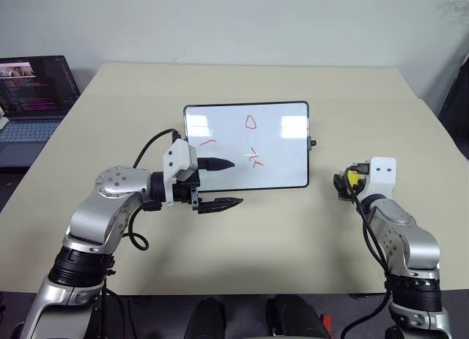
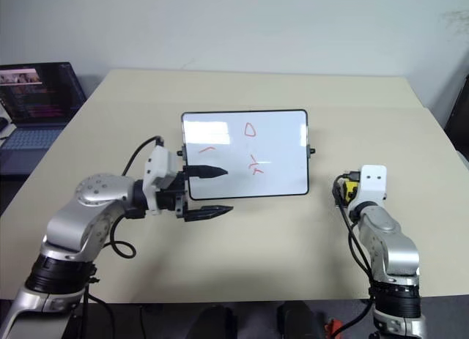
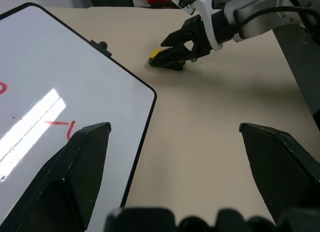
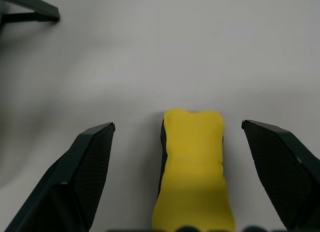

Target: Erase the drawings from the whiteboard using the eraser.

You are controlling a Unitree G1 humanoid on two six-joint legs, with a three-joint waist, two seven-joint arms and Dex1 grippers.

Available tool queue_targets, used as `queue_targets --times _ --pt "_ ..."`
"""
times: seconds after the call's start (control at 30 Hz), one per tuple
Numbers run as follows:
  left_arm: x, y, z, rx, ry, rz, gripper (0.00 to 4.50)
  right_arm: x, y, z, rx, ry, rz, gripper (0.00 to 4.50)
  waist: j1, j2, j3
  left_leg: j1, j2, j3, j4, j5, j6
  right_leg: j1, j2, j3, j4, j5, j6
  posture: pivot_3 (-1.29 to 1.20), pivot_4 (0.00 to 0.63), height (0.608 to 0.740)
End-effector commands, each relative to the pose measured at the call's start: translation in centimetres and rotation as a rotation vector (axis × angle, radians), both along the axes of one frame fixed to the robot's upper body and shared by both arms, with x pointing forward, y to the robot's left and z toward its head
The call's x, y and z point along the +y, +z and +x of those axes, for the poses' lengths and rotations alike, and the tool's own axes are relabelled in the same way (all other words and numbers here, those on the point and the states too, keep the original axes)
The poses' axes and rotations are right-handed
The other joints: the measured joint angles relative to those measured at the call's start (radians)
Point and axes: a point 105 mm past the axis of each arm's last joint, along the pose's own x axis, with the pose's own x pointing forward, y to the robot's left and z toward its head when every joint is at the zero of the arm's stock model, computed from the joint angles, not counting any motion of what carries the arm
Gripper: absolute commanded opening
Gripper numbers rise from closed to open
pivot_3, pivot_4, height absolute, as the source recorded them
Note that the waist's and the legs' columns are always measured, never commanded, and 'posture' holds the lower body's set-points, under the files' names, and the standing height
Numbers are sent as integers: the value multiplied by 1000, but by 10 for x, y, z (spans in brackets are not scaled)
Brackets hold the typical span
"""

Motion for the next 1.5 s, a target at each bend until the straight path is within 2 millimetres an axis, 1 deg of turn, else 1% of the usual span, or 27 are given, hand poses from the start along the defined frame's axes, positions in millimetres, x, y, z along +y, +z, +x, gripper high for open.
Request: queue_targets --times 0.03,0.17,0.2,0.27,0.37,0.47,0.5,0.67,0.77,0.87,0.93,1.0,1.07,1.13,1.2,1.27,1.37,1.43,1.5 --pt "2 8 -3 -44 7 -3 4500 -8 12 5 -51 -19 3 4452 0 0 0 0 0 0 0 0 0 0 0 0 0 0 0 0 150 740" --pt "2 8 -4 -42 10 -1 4500 -10 9 7 -38 -22 1 4452 0 0 0 0 0 0 0 0 0 0 0 0 0 0 0 0 150 740" --pt "2 8 -4 -42 12 0 4500 -10 8 7 -35 -22 1 4071 0 0 0 0 0 0 0 0 0 0 0 0 0 0 0 0 150 740" --pt "3 7 -5 -42 15 0 4500 -10 7 8 -32 -24 3 3505 0 0 0 0 0 0 0 0 0 0 0 0 0 1 -1 0 150 740" --pt "4 7 -5 -39 19 2 4500 -11 6 9 -29 -26 6 2467 0 0 0 0 0 0 0 0 0 0 0 0 0 1 -1 0 150 740" --pt "4 6 -6 -35 24 3 4500 -11 6 9 -28 -23 9 1321 0 0 0 0 0 0 0 0 0 0 0 0 0 1 -1 0 150 740" --pt "5 6 -6 -33 27 3 4500 -11 7 9 -30 -23 9 1195 0 0 0 0 0 0 0 0 0 0 0 0 0 1 -1 0 150 740" --pt "11 2 -7 2 79 -5 4500 -6 13 5 -54 20 -5 1170 -1 0 0 0 0 0 0 0 0 0 0 0 0 1 -1 0 150 740" --pt "22 -5 -10 32 161 -10 4500 5 21 -7 -86 102 -51 1162 0 0 0 -1 1 0 -1 0 0 -1 0 0 0 1 -1 0 150 740" --pt "27 -8 -11 43 229 -29 4500 11 26 -15 -111 151 -73 1162 0 0 0 -1 1 -1 -1 0 0 -2 -1 0 0 1 -1 0 150 740" --pt "31 -7 -12 45 300 -61 4500 21 33 -24 -138 217 -90 1152 1 0 0 -1 1 -1 -1 0 0 -2 -1 0 0 0 0 0 150 740" --pt "36 -8 -14 43 370 -82 4500 36 41 -35 -167 299 -91 1143 0 0 0 -1 2 -2 -1 0 0 -2 -2 0 0 0 1 0 150 740" --pt "45 -10 -14 49 445 -99 4500 57 46 -47 -188 426 -94 1143 0 0 0 -1 2 -2 -1 0 0 -2 -2 1 0 0 1 0 150 740" --pt "54 -14 -16 57 501 -93 4500 75 45 -58 -181 544 -115 1143 -1 0 0 -1 2 -3 -1 0 0 -2 -2 1 1 0 1 0 150 740" --pt "64 -17 -17 55 543 -66 4500 90 47 -65 -192 633 -138 1143 -1 0 0 1 2 -3 -1 0 0 -1 -2 0 1 0 1 0 150 740" --pt "80 -16 -12 42 628 -52 4500 104 52 -66 -218 714 -162 1143 0 0 0 1 1 -3 -1 0 0 0 -2 0 1 0 1 0 150 740" --pt "101 -13 -3 -10 754 -20 4500 117 61 -56 -254 759 -195 1143 -1 0 0 2 1 -3 -1 0 0 0 -2 0 1 0 1 0 150 740" --pt "107 -12 0 -21 807 -20 4500 132 69 -49 -293 819 -253 1143 -1 -1 0 3 1 -3 -1 0 0 1 -2 1 1 0 1 0 150 740" --pt "108 -14 -1 -24 822 -10 4500 145 74 -42 -321 863 -297 1143 0 -1 0 3 1 -3 0 0 0 1 -2 1 1 0 1 0 150 740"
